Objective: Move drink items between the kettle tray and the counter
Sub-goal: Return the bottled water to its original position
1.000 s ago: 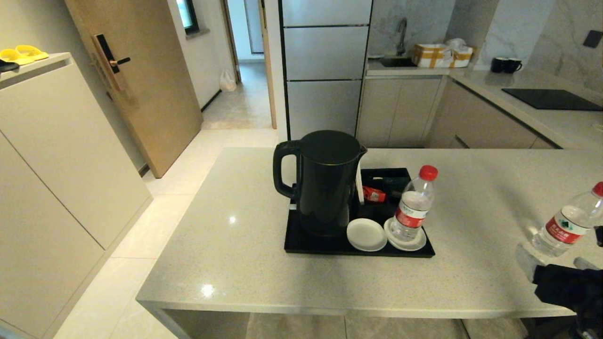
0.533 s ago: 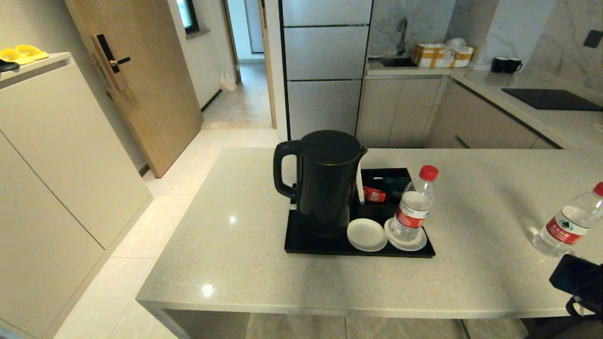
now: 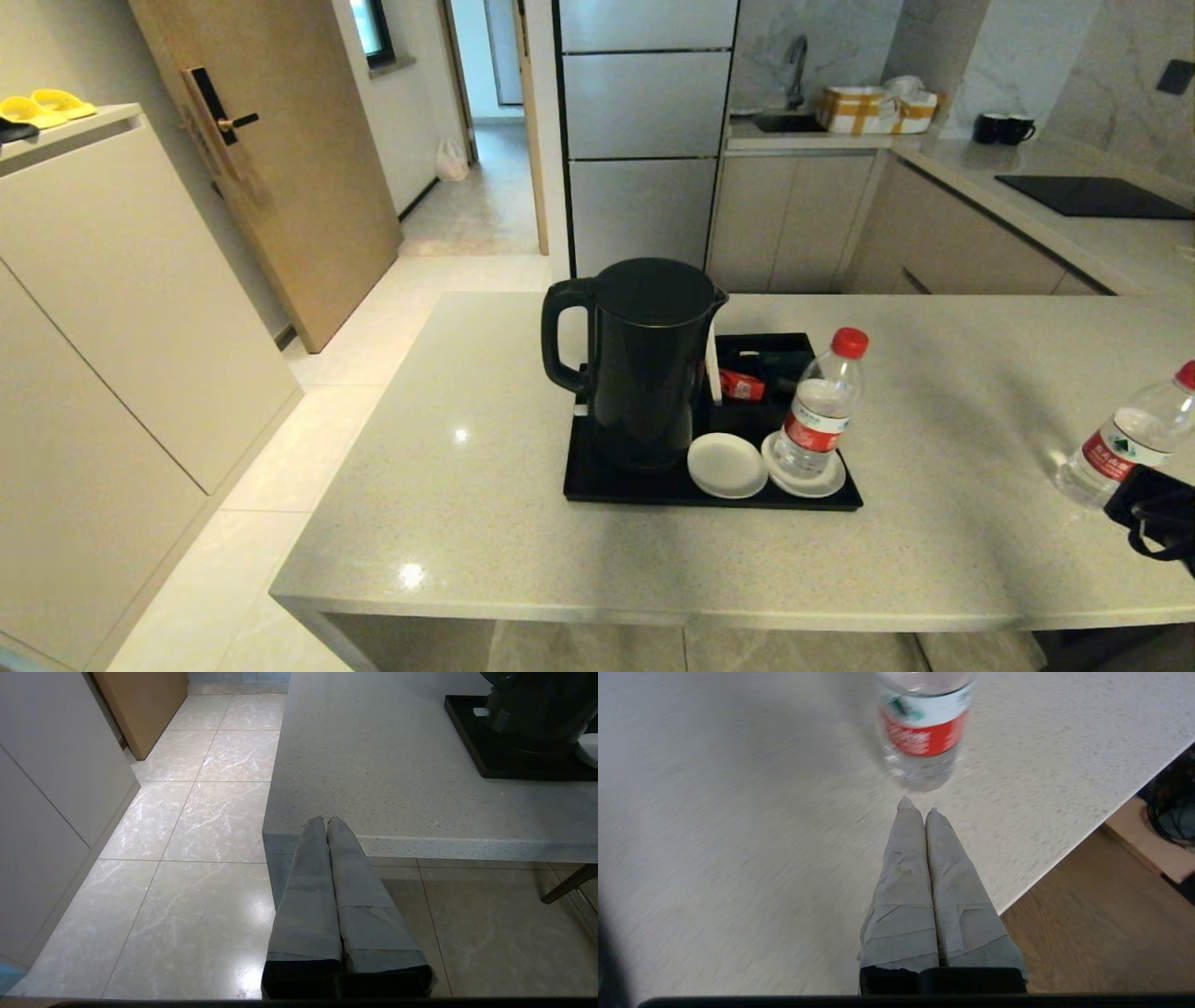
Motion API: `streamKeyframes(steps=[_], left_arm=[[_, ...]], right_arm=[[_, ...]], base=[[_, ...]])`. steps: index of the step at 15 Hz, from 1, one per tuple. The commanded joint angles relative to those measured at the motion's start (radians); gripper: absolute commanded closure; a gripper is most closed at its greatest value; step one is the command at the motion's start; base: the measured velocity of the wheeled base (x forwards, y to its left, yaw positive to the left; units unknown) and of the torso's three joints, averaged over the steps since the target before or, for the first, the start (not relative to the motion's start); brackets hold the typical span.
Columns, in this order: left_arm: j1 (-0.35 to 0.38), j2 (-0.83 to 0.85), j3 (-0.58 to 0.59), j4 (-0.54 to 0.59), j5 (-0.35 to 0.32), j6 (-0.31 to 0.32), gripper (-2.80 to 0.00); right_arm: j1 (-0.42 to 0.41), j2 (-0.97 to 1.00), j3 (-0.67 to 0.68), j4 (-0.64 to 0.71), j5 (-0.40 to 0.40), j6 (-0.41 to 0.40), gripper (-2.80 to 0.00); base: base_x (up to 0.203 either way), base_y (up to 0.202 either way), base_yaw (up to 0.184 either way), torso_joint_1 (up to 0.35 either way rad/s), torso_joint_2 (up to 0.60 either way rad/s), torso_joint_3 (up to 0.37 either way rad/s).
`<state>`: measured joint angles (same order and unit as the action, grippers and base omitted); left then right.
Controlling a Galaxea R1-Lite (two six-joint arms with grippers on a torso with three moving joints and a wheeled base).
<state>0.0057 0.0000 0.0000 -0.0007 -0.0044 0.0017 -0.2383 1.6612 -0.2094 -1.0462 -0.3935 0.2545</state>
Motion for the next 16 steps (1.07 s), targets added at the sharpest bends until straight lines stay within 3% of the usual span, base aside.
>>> streamKeyframes(steps=[1, 4, 5, 9, 12, 16], left_arm=[[0.0, 0.0, 0.002, -0.001, 0.0, 0.0, 0.0], [0.0, 0.0, 0.002, -0.001, 0.0, 0.0, 0.0], [0.0, 0.0, 0.002, -0.001, 0.0, 0.0, 0.0], [0.0, 0.0, 0.002, -0.001, 0.0, 0.0, 0.0], [0.0, 0.0, 0.0, -0.001, 0.0, 0.0, 0.0], [0.0, 0.0, 0.002, -0.001, 0.0, 0.0, 0.0]], right_arm=[[-0.043, 0.068, -0.013, -0.029, 0.012, 0.002, 0.0], [-0.073, 0.116, -0.011, -0.078, 0.021, -0.026, 0.0], [-0.084, 0.143, -0.01, -0.112, 0.021, -0.036, -2.8], [-0.121, 0.233, 0.035, -0.359, 0.053, -0.127, -2.8], [-0.126, 0.295, 0.084, -0.463, 0.082, -0.147, -2.8], [-0.128, 0.318, 0.09, -0.484, 0.114, -0.149, -2.8]], base=[[0.0, 0.0, 0.0, 0.0, 0.0, 0.0], [0.0, 0.0, 0.0, 0.0, 0.0, 0.0], [0.0, 0.0, 0.0, 0.0, 0.0, 0.0], [0.0, 0.0, 0.0, 0.0, 0.0, 0.0], [0.0, 0.0, 0.0, 0.0, 0.0, 0.0], [0.0, 0.0, 0.0, 0.0, 0.0, 0.0]])
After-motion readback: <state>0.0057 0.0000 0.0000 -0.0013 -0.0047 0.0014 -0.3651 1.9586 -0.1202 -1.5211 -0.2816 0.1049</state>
